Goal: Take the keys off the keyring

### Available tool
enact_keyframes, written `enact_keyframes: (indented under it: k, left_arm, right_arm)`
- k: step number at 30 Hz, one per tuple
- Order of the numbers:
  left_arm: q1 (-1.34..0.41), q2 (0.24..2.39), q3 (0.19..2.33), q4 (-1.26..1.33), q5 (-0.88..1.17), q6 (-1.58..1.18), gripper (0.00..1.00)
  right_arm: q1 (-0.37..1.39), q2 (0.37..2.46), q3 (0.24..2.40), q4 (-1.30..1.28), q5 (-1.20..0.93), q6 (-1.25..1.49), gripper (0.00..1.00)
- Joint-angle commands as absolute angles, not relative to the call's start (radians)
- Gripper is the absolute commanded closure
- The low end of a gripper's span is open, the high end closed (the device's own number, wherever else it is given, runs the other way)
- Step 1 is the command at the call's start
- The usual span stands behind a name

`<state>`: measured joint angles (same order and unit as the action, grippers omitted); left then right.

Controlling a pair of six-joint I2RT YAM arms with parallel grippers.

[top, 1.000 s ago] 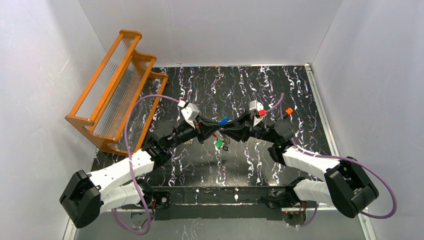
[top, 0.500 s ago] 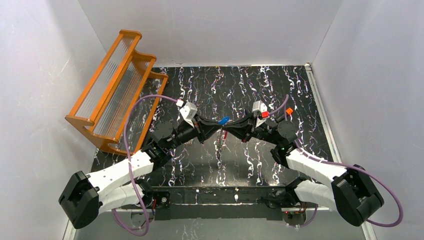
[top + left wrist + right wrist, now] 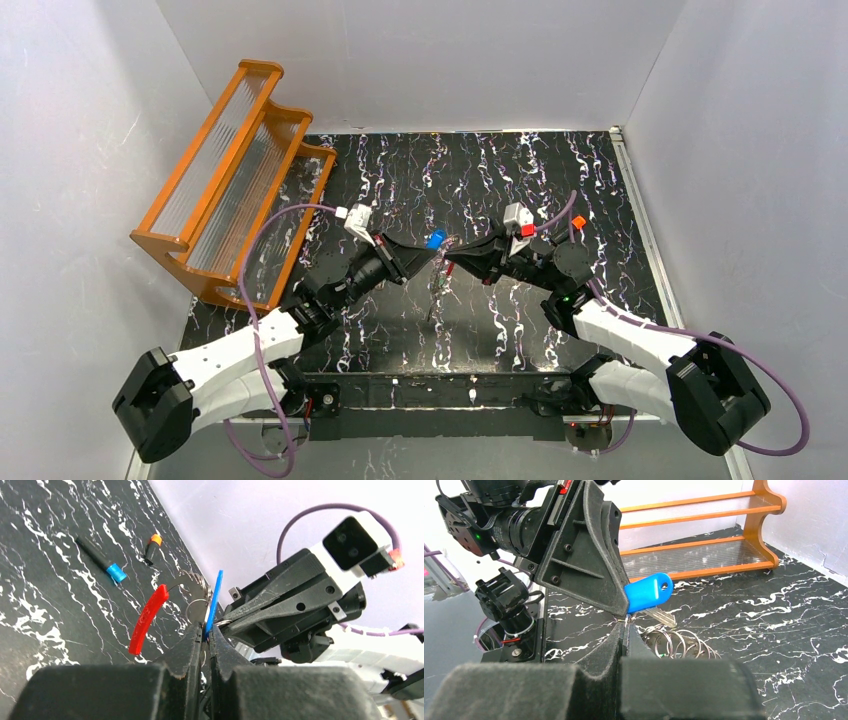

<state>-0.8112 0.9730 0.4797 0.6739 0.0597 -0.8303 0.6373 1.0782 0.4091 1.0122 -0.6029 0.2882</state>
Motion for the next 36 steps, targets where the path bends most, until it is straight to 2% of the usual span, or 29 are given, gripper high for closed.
enact_keyframes:
  k: [1,4,6,8,12,15,19,24,28,29,30,31,36]
  left_arm:
    - [-0.782,0.99,0.485,0.525,-0.13,-0.979,1.0]
    - [-0.781,0.98,0.471,0.476,-0.168,-1.047,1.0]
    - [-0.781,0.985,0.48,0.425,-0.17,-1.078,0.94]
    - [-0.782,1.003,0.49,0.399,-0.151,-1.096,0.85]
    - [-0.781,1.027,0.515,0.316,-0.151,-1.113,0.57]
    - [-0.781,1.02,0.525,0.289,-0.167,-1.081,0.44]
    - [-0.774,0.991,0.558,0.261,-0.179,-0.973,0.35]
    - [-0.77,0.952,0.632,0.253,-0.157,-0.636,0.26]
    - [-0.769,0.961,0.702,0.236,-0.051,-0.371,0.24]
    - [-0.769,0.969,0.72,0.228,-0.023,-0.333,0.21]
    - [-0.769,0.979,0.738,0.223,0.016,-0.296,0.07]
    - [-0.769,0.994,0.759,0.212,0.067,-0.262,0.02]
    - [-0.767,1.041,0.835,0.163,0.233,-0.133,0.02]
  right_arm:
    - [0.626,1.031,0.407,1.132,-0.561,0.273,0.99]
    - [0.625,1.028,0.4,1.146,-0.549,0.268,0.99]
    - [0.625,1.033,0.393,1.167,-0.542,0.267,0.99]
    - [0.625,1.038,0.39,1.176,-0.539,0.267,0.99]
    - [0.626,1.051,0.388,1.192,-0.536,0.27,0.99]
    - [0.626,1.049,0.38,1.193,-0.527,0.263,0.99]
    - [0.624,1.052,0.369,1.193,-0.52,0.256,0.99]
    - [0.623,1.055,0.368,1.183,-0.545,0.254,0.99]
    - [0.621,1.055,0.368,1.175,-0.57,0.253,0.99]
    - [0.621,1.055,0.367,1.173,-0.574,0.252,0.99]
    - [0.619,1.054,0.367,1.172,-0.581,0.252,0.99]
    - [0.619,1.053,0.366,1.172,-0.587,0.252,0.99]
    - [0.616,1.059,0.372,1.167,-0.624,0.253,0.99]
